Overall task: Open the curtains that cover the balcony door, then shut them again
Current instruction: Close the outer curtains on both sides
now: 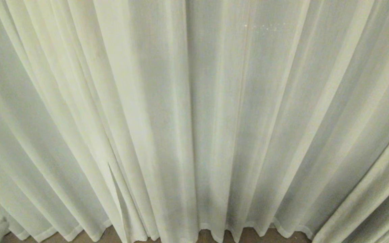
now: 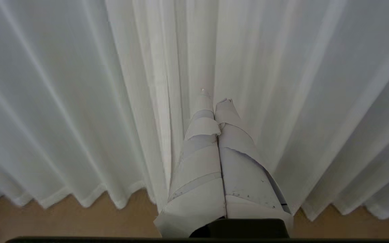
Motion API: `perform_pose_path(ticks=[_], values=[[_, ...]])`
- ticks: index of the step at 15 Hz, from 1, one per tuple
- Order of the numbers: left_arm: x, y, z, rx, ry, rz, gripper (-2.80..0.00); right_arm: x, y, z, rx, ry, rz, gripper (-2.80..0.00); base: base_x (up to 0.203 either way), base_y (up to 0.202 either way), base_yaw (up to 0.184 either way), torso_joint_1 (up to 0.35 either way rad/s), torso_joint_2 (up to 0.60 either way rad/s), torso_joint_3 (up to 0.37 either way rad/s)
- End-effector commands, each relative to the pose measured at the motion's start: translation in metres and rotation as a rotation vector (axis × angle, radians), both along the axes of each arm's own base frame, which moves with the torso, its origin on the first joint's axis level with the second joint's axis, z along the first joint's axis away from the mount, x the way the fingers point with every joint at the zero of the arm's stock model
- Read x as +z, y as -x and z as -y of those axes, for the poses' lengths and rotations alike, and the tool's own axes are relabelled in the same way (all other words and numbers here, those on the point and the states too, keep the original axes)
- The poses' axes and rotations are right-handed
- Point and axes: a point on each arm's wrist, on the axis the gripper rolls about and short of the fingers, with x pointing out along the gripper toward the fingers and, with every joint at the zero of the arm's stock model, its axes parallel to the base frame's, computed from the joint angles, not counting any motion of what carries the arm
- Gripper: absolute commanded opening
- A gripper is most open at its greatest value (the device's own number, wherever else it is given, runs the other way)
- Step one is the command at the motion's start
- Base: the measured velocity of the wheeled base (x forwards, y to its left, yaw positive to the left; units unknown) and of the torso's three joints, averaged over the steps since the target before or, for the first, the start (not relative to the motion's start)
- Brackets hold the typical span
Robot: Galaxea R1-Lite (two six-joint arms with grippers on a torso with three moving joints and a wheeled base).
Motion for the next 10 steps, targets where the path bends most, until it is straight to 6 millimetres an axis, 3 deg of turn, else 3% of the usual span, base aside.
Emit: perform_pose_path(ticks=[1,6,10], values=[[-0.007,0.008,0.002,-0.027,-0.022,0.046,-2.80,0.000,0.000,0.000,0.000,0.000,0.000,-2.80,0.000,0.000,0.000,0.000,0.00,0.000],[-0.013,0.009,0.002,-0.101,-0.049,0.002,-2.80,0.000,0.000,0.000,0.000,0.000,0.000,-2.80,0.000,0.000,0.000,0.000,0.00,0.000],[-0.028,0.024,0.001,-0.077,-0.042,0.017,-2.80,0.000,0.000,0.000,0.000,0.000,0.000,-2.80,0.000,0.000,0.000,0.000,0.00,0.000]])
